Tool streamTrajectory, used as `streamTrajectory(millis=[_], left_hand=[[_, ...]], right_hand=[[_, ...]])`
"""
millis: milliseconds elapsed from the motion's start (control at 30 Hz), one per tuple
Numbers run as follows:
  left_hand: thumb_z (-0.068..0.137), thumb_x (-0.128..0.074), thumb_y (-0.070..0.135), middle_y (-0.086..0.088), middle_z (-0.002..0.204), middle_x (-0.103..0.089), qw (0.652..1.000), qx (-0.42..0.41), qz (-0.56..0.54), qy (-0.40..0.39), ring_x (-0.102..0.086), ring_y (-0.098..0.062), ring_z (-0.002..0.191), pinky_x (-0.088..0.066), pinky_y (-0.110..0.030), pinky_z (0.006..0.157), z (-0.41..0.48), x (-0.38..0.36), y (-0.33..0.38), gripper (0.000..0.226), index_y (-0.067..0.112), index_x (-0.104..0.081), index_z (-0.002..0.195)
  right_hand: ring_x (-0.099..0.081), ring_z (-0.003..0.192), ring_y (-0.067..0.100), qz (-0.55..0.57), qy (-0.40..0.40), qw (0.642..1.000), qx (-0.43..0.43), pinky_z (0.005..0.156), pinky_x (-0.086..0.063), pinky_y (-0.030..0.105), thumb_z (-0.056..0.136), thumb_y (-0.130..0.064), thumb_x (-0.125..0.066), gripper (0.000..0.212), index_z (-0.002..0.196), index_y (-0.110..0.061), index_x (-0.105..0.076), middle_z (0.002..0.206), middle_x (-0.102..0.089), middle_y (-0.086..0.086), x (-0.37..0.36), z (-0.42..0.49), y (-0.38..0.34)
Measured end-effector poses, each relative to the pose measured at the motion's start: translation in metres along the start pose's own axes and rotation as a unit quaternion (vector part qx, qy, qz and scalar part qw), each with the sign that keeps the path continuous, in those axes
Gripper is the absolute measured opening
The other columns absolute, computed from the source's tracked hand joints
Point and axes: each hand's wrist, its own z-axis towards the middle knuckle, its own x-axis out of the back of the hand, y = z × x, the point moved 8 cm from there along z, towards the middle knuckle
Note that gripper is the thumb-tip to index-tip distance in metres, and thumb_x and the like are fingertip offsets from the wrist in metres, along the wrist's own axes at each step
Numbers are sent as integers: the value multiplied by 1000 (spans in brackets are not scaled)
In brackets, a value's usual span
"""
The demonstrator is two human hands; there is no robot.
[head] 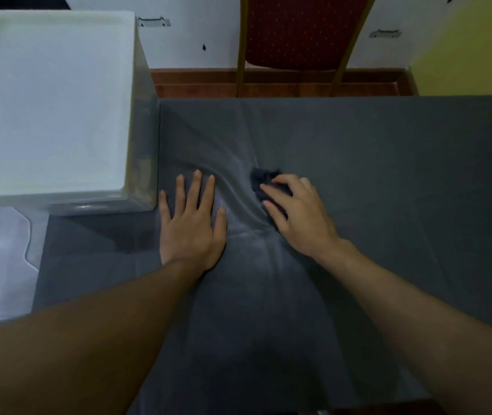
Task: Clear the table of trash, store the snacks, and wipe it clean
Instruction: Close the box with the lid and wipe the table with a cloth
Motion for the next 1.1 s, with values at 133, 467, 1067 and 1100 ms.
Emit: streamTrajectory(millis=[133, 467, 1067, 1100], left_hand=[[96, -21, 51, 3, 166, -4, 999, -25, -31, 16, 5, -19, 152, 8, -47, 122, -4, 6, 0, 67, 26, -11, 157], [93, -38, 23, -9, 151, -41, 989, -72, -115, 51, -30, -27, 144, -14, -43, 123, -38, 18, -15, 54, 10, -46, 145], [102, -22, 45, 3, 165, -12, 999, 28, -17, 30, -2, -18, 153, -3, -41, 124, -98, 6, -85, 57, 30, -17, 157], [102, -23, 45, 3, 165, -12, 999, 33, -15, 30, -1, -18, 153, -2, -42, 124, -98, 6, -85, 58, 30, -16, 157]], right_hand=[[-51, 98, 30, -33, 58, 991, -118, 82, -47, 43, 98, -29, -59, 29, 124, -23, -69, 123, -59, 5, 11, -3, 29], [-52, 95, 26, -7, 17, 1000, -7, 79, -48, 43, 95, -23, -64, 30, 124, -21, -69, 124, -59, 3, 0, -55, -35], [-50, 101, 22, 52, 61, 989, -120, 83, -50, 34, 94, -18, -66, 29, 122, -20, -71, 122, -59, 1, -18, -70, -87], [-51, 99, 22, 64, 38, 996, -52, 82, -49, 33, 93, -16, -66, 29, 122, -18, -70, 122, -59, 3, -23, -75, -104]])
